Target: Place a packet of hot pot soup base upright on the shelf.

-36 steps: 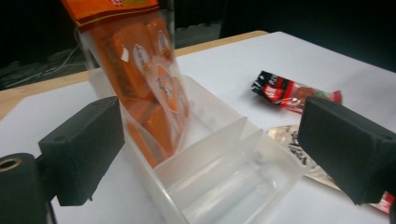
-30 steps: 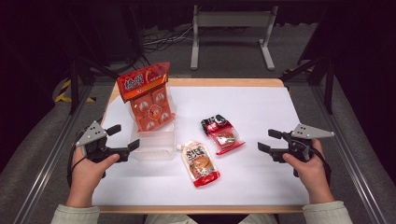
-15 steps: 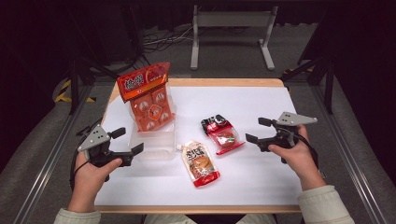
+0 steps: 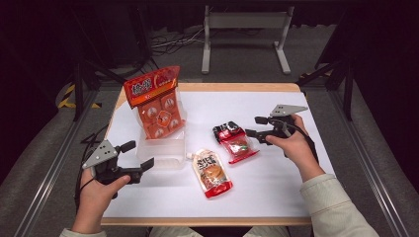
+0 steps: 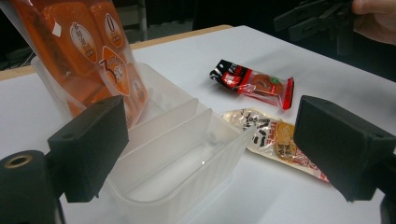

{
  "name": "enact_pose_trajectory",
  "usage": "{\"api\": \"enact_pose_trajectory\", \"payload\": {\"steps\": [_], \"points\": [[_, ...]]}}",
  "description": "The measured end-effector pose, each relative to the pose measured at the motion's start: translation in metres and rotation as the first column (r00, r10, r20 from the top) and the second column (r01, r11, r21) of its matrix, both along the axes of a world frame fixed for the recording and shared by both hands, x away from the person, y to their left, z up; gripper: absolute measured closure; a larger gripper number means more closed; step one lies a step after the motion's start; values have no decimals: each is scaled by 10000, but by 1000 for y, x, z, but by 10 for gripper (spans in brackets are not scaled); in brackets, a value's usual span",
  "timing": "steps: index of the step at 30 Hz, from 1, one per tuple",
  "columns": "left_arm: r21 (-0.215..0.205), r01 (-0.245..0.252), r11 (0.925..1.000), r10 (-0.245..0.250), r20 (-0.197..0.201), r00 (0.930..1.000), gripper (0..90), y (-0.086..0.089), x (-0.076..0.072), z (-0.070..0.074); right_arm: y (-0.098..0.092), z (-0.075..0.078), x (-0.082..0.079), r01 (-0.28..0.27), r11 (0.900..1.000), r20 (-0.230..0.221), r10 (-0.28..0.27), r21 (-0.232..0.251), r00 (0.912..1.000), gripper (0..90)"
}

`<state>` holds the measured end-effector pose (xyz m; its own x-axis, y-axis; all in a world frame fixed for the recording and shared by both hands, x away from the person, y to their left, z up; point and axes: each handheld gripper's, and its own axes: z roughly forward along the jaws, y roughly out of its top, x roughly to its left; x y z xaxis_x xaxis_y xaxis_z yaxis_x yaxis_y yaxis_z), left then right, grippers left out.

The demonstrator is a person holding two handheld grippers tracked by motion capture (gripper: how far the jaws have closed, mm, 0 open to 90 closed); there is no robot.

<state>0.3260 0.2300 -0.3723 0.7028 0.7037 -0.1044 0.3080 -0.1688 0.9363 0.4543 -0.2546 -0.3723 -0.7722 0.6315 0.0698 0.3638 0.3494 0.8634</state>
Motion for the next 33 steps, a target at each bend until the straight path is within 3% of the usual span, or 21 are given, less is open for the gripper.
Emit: {"api": "enact_pose_trajectory", "payload": {"steps": [4, 6, 11, 21, 29, 31, 33], "points": [[96, -118, 9999, 118, -21, 9999, 110, 0, 0, -2, 7, -6, 12, -12, 9998, 64, 13, -180, 10000, 339], [101, -129, 9999, 129, -47, 9999, 110, 0, 1, -3, 10, -8, 18, 42, 9997, -253, -48, -249, 9997, 327], [149, -82, 9999, 82, -53, 10000, 111, -1, 2, -4, 12, -11, 28, 194, 9989, -341, -209, -435, 9992, 286], [-52, -774, 9970, 774, 53, 9970, 71, -1, 8, -8, 21, -20, 50, 178, 9984, -737, -217, -533, 9970, 282], [-463, -548, 9974, 551, 70, 9985, 56, -6, 9, -8, 29, -31, 63, 236, 9969, -1245, -329, -753, 9917, 280], [-289, -514, 9983, 512, -84, 9987, 63, -6, 9, -8, 29, -37, 68, 260, 9964, -1547, -383, -811, 9872, 278], [-225, -549, 9982, 546, -157, 9984, 79, -6, 9, -8, 29, -38, 69, 291, 9963, -1570, -416, -808, 9867, 277]]}}
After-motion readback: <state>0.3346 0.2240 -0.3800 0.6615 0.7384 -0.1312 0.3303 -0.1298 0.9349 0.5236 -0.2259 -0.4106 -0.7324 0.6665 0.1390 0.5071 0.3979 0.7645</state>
